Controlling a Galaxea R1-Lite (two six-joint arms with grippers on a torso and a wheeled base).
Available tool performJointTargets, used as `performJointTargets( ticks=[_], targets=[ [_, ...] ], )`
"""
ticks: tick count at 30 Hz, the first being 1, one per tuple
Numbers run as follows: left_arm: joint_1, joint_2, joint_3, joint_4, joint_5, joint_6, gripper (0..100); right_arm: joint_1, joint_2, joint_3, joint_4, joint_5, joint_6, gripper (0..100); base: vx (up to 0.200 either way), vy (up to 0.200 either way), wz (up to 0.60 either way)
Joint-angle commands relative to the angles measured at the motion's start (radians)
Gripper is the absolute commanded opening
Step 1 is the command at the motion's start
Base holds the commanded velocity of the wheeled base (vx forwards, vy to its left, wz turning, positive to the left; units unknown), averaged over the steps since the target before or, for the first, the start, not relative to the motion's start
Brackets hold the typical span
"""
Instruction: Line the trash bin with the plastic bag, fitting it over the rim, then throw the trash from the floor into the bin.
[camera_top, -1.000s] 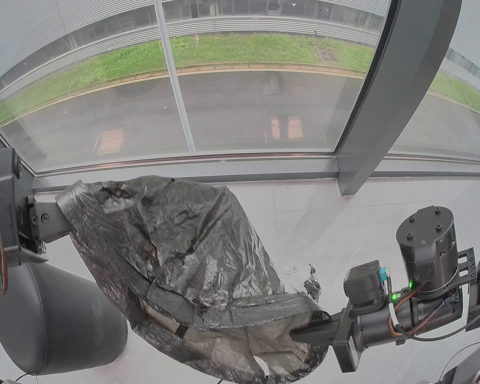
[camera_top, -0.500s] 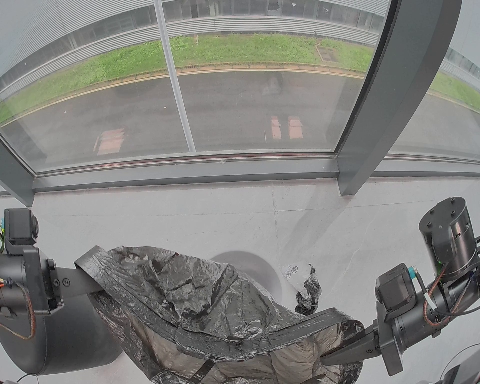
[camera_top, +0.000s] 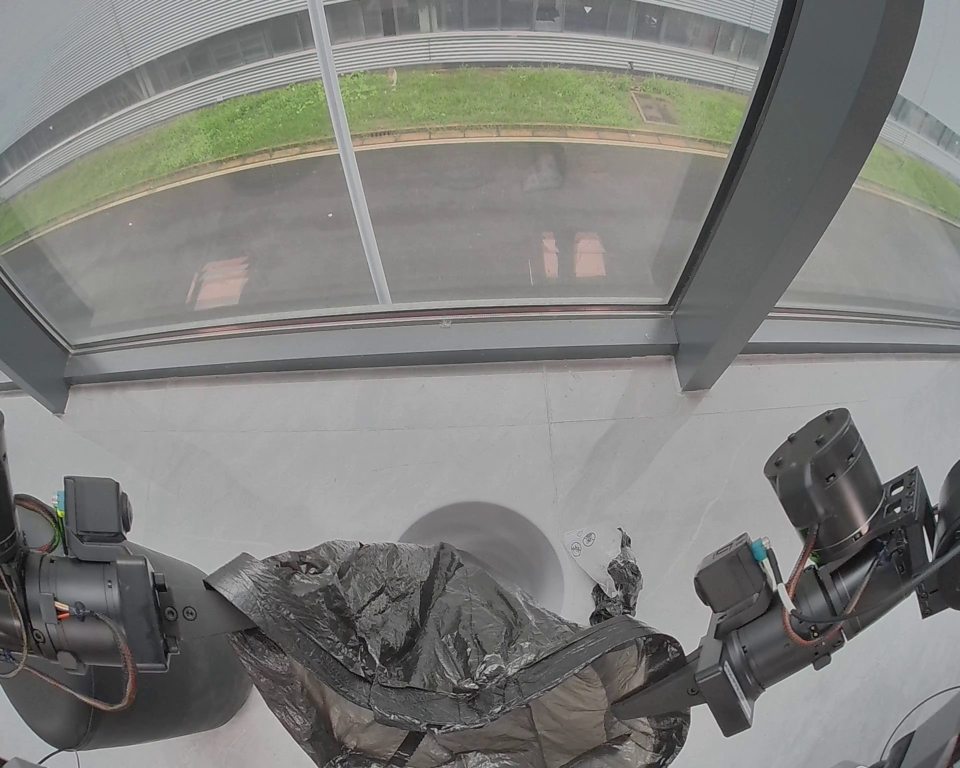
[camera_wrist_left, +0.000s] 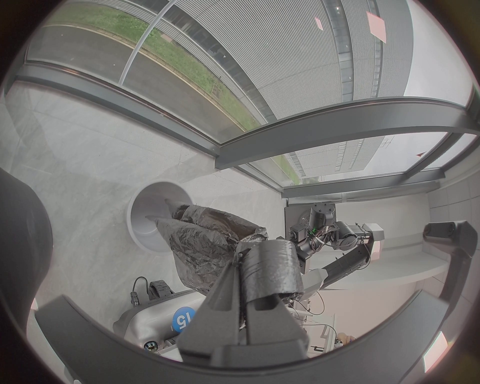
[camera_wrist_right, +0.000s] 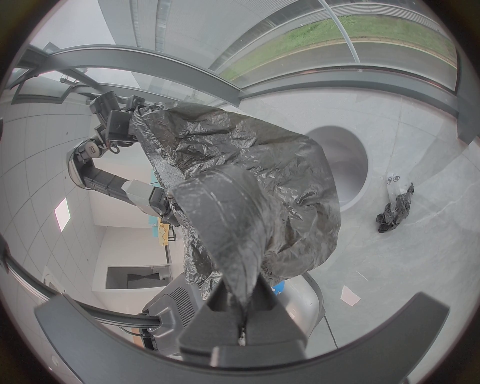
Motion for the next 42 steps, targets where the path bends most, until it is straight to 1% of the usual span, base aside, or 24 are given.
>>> performJointTargets(
  ticks=[1, 6, 11, 16, 26, 32, 42],
  targets=[
    [0.003, 0.092, 0.034, -0.035, -0.001, -0.005, 0, -0.023, 0.100, -0.032, -0.002, 0.001, -0.003, 0, 0.000, 0.000, 0.00],
    [0.006, 0.181, 0.034, -0.082, -0.001, -0.025, 0, -0.043, 0.166, -0.064, -0.015, 0.001, -0.004, 0, 0.000, 0.000, 0.00],
    [0.020, 0.256, 0.034, -0.139, -0.001, -0.031, 0, -0.046, 0.220, -0.075, -0.035, 0.001, -0.007, 0, 0.000, 0.000, 0.00],
    [0.029, 0.324, 0.024, -0.164, -0.001, -0.030, 0, -0.046, 0.272, -0.073, -0.088, 0.001, -0.009, 0, 0.000, 0.000, 0.00],
    [0.070, 0.452, -0.014, -0.233, -0.004, -0.028, 0, -0.088, 0.395, -0.093, -0.242, 0.001, -0.014, 0, 0.000, 0.000, 0.00],
    [0.084, 0.501, -0.040, -0.236, -0.004, -0.027, 0, -0.103, 0.436, -0.135, -0.245, -0.001, -0.014, 0, 0.000, 0.000, 0.00],
    [0.106, 0.578, -0.123, -0.236, -0.001, -0.024, 0, -0.118, 0.534, -0.270, -0.245, -0.018, -0.011, 0, 0.000, 0.000, 0.00]
  ],
)
